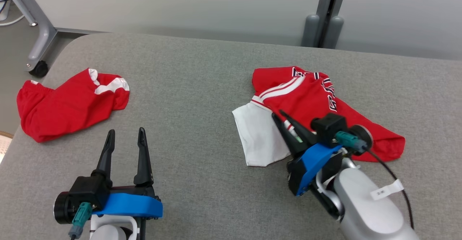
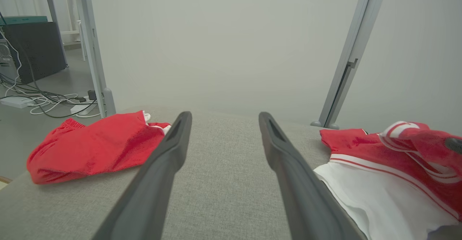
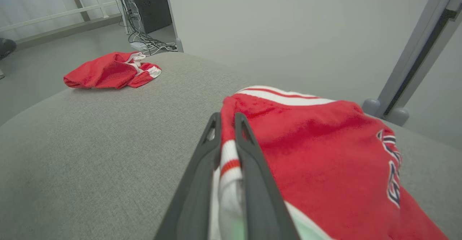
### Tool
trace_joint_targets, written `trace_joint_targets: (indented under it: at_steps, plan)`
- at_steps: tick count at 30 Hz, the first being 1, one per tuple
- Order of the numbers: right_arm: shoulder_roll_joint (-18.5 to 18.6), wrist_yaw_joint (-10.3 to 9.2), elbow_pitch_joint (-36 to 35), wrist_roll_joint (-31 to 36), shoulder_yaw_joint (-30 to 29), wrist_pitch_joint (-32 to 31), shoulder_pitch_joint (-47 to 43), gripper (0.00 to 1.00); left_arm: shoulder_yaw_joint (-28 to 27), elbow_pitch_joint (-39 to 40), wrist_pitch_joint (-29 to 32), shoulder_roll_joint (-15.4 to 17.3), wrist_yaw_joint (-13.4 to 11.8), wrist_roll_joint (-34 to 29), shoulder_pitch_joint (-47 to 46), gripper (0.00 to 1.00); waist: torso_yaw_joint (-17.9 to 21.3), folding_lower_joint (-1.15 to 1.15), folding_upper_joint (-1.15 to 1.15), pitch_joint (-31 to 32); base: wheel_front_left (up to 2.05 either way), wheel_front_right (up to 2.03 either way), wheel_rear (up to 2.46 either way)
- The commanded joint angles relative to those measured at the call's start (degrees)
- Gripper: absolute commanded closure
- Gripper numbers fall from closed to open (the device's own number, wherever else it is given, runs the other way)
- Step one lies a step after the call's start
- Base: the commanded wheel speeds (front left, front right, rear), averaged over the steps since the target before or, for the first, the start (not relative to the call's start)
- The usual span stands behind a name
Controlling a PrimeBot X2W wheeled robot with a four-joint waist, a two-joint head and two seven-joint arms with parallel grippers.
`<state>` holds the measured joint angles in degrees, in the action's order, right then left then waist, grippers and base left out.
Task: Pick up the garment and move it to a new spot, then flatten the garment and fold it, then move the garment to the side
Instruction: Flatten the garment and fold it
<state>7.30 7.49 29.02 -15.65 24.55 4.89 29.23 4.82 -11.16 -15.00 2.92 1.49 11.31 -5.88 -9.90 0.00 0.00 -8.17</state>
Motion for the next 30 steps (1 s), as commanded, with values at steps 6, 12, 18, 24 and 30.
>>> trace_joint_targets:
  at_steps: [6, 12, 18, 24, 30]
  plan:
    - [-4.02, 0.01, 0.38, -2.04, 8.59, 0.46, -0.82, 1.0, 0.57, -0.46, -0.27, -0.05, -0.3, 0.69, -0.45, 0.0, -3.0, 0.0, 0.0, -0.49, 0.0, 0.0, 0.0]
    - [-4.43, 0.02, -1.58, -7.37, 18.24, 1.93, -0.24, 1.0, 0.86, -0.9, -0.28, -0.04, -0.4, 1.08, -1.01, 0.0, -4.98, 0.0, 0.0, -0.58, 0.0, 0.0, 0.0]
    - [-4.32, 0.02, -3.44, -13.02, 27.42, 3.03, 0.84, 1.0, 0.82, -1.26, -0.28, -0.06, -0.34, 1.16, -0.82, 0.0, -6.02, 0.0, 0.0, -0.62, 0.0, 0.0, 0.0]
    - [-4.33, 0.02, -1.83, -14.8, 30.28, 4.15, 1.14, 0.0, 0.62, -1.62, -0.27, -0.06, -0.64, 1.25, -0.46, 0.0, -5.45, 0.0, 0.0, -0.3, 0.0, 0.0, 0.0]
    - [-4.33, 0.02, 0.22, -14.49, 26.44, 7.07, 1.35, 0.0, 0.24, -1.96, -0.27, -0.05, -0.22, 0.55, 0.26, 0.0, -3.16, 0.0, 0.0, 0.87, 0.0, 0.0, 0.0]
